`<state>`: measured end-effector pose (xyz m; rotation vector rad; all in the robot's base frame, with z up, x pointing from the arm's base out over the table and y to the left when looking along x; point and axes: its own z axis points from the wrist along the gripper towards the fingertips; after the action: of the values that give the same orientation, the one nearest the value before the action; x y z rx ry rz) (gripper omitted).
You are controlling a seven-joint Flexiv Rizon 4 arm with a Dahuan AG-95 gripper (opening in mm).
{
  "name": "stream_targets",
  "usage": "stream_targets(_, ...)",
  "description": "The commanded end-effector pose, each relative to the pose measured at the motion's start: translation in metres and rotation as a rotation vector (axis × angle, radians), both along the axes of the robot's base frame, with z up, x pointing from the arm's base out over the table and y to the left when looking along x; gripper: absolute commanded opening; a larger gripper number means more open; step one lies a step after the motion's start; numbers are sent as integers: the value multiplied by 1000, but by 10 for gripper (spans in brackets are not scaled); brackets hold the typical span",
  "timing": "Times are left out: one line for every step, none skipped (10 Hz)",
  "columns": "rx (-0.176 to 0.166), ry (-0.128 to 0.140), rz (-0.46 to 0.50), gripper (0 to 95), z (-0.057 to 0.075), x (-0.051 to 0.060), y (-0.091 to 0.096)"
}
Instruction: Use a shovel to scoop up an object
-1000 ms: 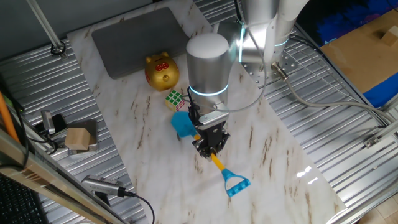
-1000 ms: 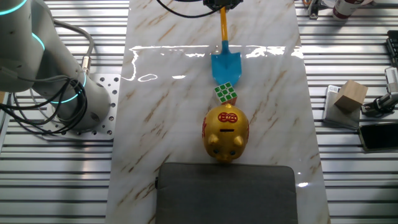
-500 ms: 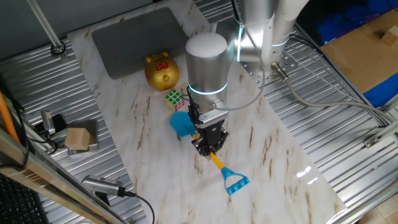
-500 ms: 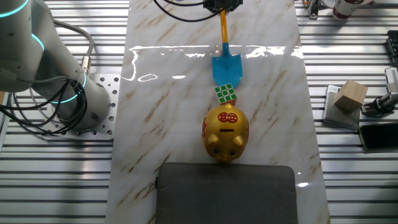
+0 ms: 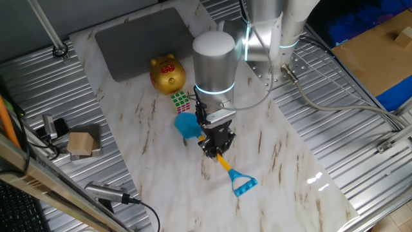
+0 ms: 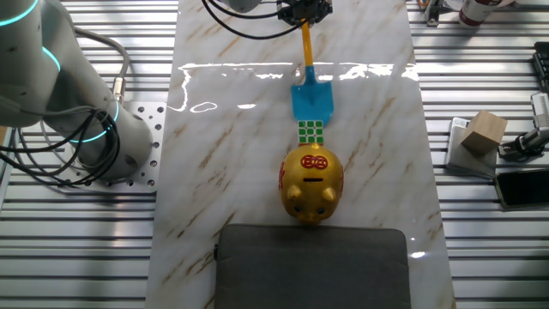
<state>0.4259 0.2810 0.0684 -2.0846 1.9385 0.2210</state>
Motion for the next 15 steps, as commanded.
stream_targets(0,-4,6,0,-3,0,-3)
stream_targets(-3,-5,8,0,-3,0,-4)
stream_targets(-5,-6,10,0,-4,-1,-5)
stream_targets(-8,-8,14,0,-4,-1,-6)
stream_targets(-8,-8,15,0,-5,-2,-7)
stream_targets(-9,-9,18,0,-5,-2,-8)
stream_targets(-9,-9,18,0,-6,-3,-9)
stream_targets(-10,-11,21,0,-6,-4,-11)
stream_targets(-11,-12,22,0,-7,-4,-12)
stream_targets(-13,-13,25,0,-8,-5,-14)
stream_targets(-15,-13,27,0,-9,-6,-15)
stream_targets(-14,-14,28,0,-10,-6,-16)
stream_targets(-16,-15,32,0,-10,-6,-17)
stream_targets(-18,-15,32,0,-11,-7,-17)
stream_targets(-20,-16,35,0,-11,-7,-17)
